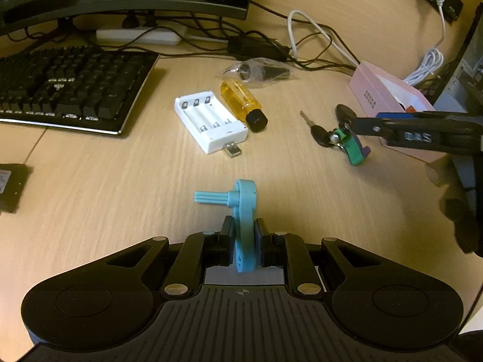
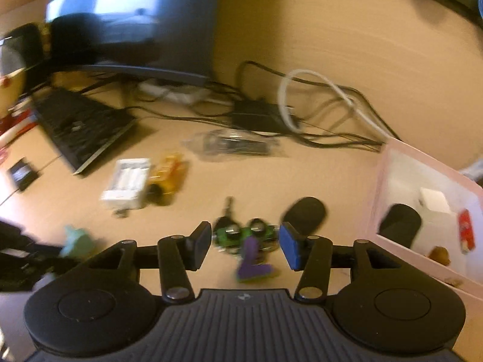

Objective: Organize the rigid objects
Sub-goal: 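Grasp the key bunch at the green-purple toy with the right gripper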

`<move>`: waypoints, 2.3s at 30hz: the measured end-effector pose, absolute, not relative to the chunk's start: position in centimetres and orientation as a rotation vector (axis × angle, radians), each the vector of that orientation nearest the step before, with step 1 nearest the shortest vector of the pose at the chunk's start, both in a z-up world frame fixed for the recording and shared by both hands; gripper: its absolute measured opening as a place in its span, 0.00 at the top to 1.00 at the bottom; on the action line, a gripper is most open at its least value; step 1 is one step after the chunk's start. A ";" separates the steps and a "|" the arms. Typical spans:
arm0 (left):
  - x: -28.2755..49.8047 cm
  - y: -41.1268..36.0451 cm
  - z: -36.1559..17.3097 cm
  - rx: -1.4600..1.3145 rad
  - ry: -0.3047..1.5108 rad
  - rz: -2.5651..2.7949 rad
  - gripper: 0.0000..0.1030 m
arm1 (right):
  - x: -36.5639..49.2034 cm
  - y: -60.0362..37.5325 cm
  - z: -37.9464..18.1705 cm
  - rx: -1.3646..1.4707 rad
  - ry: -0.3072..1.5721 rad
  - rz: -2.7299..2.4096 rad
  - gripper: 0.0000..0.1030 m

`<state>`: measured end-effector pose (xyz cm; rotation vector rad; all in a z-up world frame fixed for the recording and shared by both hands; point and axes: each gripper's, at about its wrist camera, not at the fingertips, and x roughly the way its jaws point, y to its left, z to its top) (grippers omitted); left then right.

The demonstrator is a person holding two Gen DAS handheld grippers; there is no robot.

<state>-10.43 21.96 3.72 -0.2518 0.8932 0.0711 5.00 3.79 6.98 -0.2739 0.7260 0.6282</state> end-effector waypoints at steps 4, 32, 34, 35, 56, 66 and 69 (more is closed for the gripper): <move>-10.7 21.8 3.8 -0.249 0.894 0.076 0.84 | 6.0 4.5 5.1 -0.224 0.804 0.659 0.42; -10.5 19.6 3.8 -0.256 0.897 0.102 0.83 | 1.6 1.0 6.5 -0.266 0.752 0.641 0.41; -10.7 19.5 3.8 -0.249 0.898 0.101 0.83 | 2.8 2.0 5.2 -0.238 0.798 0.609 0.41; -10.7 19.5 3.8 -0.246 0.899 0.100 0.83 | 3.0 2.1 4.7 -0.228 0.818 0.608 0.41; -10.0 18.6 3.6 -0.251 0.890 0.089 0.84 | 1.8 -8.0 6.7 -0.218 0.729 0.427 0.68; -9.9 18.1 3.6 -0.213 0.893 0.073 0.83 | 1.1 -7.7 4.8 -0.235 0.759 0.398 0.79; -9.9 18.1 3.5 -0.206 0.886 0.067 0.83 | -0.6 -6.1 6.0 -0.275 0.705 0.488 0.84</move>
